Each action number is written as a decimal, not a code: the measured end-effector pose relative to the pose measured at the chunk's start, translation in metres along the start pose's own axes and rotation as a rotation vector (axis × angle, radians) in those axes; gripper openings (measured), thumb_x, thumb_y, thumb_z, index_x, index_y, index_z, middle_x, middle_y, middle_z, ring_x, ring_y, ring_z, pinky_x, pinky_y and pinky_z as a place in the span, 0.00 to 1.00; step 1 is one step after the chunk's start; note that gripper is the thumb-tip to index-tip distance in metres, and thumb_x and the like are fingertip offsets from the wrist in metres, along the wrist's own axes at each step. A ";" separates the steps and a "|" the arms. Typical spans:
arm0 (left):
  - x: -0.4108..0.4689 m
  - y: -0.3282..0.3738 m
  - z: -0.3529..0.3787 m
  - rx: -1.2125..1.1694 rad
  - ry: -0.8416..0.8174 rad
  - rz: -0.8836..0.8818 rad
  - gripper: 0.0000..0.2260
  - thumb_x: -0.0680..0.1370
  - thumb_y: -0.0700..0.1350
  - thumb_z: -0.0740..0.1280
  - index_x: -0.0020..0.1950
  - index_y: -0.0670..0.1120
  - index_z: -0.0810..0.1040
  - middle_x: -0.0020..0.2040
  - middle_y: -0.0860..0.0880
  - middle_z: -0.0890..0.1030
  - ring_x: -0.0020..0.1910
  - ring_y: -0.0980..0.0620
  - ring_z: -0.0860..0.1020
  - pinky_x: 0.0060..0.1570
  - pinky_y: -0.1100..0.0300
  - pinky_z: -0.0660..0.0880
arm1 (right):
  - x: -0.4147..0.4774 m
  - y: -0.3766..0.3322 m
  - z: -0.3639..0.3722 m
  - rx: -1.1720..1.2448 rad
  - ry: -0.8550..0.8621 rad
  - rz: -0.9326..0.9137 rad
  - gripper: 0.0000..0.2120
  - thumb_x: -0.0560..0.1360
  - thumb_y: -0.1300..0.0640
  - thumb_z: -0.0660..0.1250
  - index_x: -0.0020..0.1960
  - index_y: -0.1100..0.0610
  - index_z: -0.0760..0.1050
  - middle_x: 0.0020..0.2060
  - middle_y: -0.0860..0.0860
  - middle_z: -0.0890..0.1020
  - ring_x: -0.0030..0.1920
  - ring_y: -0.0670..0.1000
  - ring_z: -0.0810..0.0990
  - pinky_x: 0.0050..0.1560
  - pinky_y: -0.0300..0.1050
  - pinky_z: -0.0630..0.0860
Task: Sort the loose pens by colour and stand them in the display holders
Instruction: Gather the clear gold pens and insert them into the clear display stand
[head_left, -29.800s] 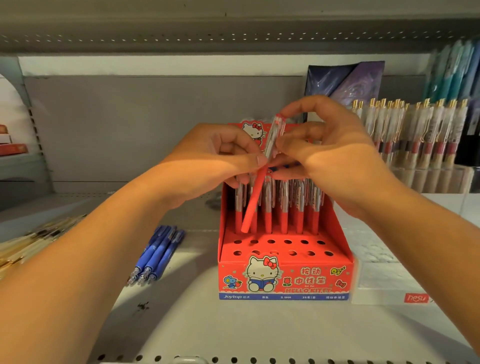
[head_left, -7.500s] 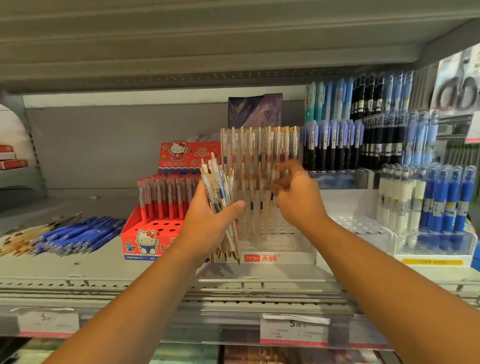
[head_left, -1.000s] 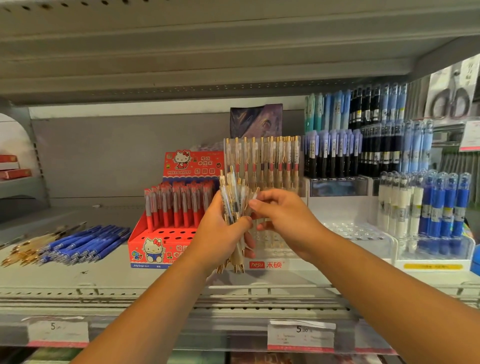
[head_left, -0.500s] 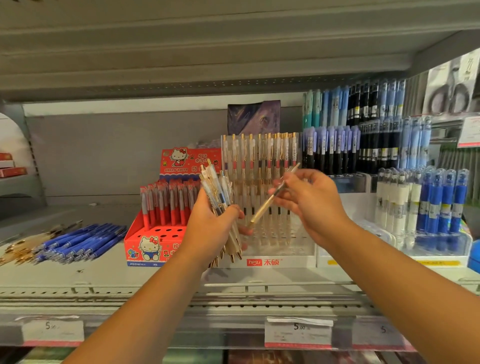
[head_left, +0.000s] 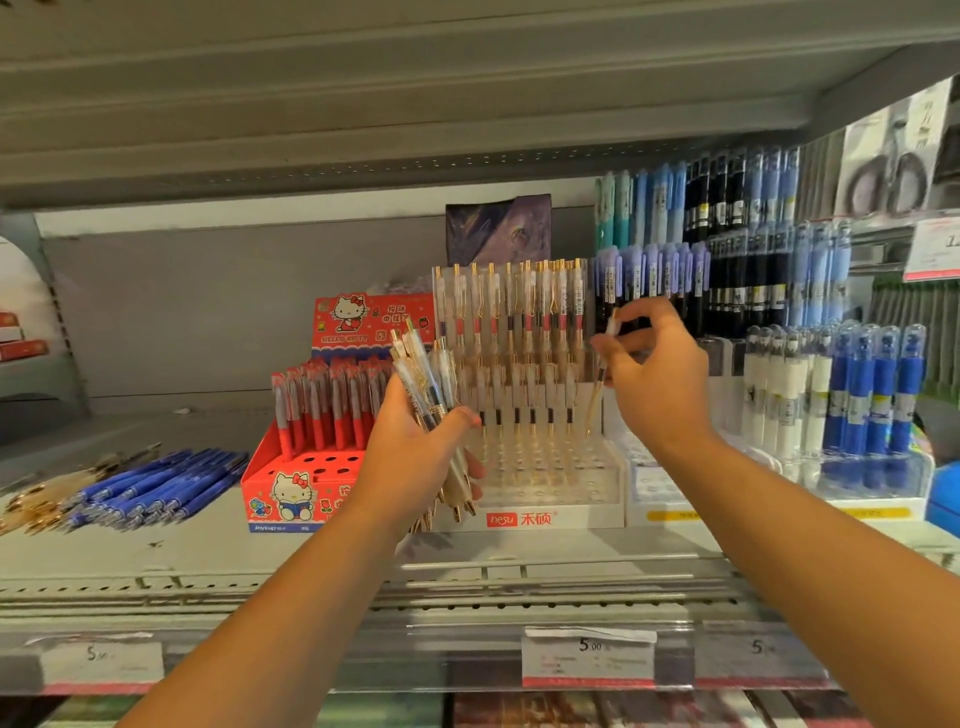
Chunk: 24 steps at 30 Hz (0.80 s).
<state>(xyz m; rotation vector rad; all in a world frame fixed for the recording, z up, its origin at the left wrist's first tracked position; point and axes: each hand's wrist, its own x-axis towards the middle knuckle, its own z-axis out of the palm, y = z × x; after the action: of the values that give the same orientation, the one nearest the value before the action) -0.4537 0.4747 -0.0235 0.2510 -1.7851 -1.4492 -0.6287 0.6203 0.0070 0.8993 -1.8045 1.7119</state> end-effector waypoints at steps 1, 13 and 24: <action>0.000 0.000 0.000 0.002 -0.001 0.000 0.16 0.79 0.42 0.69 0.63 0.55 0.71 0.47 0.49 0.84 0.33 0.39 0.84 0.27 0.51 0.79 | -0.001 0.001 0.001 -0.034 -0.022 -0.016 0.10 0.76 0.54 0.71 0.51 0.45 0.71 0.35 0.43 0.81 0.33 0.41 0.80 0.33 0.41 0.75; -0.001 -0.001 -0.001 -0.023 -0.018 -0.015 0.17 0.78 0.43 0.70 0.63 0.59 0.71 0.49 0.52 0.84 0.34 0.40 0.84 0.28 0.52 0.79 | -0.001 0.004 0.001 -0.295 -0.269 0.015 0.05 0.78 0.64 0.65 0.48 0.55 0.73 0.38 0.54 0.82 0.39 0.57 0.83 0.40 0.59 0.82; -0.003 0.001 0.000 -0.103 -0.012 -0.001 0.17 0.79 0.41 0.68 0.62 0.59 0.71 0.50 0.47 0.82 0.32 0.41 0.83 0.31 0.47 0.80 | -0.013 -0.001 -0.001 -0.473 -0.174 -0.067 0.09 0.78 0.55 0.64 0.56 0.50 0.77 0.45 0.49 0.82 0.40 0.50 0.79 0.36 0.48 0.80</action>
<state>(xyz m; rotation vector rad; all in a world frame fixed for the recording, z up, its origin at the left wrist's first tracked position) -0.4517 0.4764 -0.0240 0.1903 -1.7145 -1.5413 -0.6201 0.6233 -0.0018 0.9050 -2.1379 1.1158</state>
